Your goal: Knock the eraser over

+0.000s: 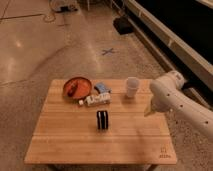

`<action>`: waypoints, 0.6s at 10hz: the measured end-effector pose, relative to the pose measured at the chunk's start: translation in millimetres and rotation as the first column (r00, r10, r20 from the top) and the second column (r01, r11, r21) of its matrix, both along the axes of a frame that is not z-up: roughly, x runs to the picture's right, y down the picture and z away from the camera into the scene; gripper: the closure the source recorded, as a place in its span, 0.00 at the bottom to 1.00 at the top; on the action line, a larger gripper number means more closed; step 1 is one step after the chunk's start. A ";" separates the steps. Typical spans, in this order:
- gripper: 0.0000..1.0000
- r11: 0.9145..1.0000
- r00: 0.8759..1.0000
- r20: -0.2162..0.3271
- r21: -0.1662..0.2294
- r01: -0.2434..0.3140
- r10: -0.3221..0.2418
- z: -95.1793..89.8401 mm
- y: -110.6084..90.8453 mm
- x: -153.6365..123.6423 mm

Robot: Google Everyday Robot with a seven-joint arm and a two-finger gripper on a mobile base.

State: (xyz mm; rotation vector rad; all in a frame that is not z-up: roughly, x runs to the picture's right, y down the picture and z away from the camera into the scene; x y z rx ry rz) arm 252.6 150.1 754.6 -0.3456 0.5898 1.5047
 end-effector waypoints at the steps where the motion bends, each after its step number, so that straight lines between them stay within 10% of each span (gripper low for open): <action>1: 0.23 1.000 1.000 0.008 0.002 0.016 -0.016 1.7 4.2 -17.3; 6: 0.23 0.996 0.995 0.048 0.006 0.092 -0.093 16.8 25.4 -86.7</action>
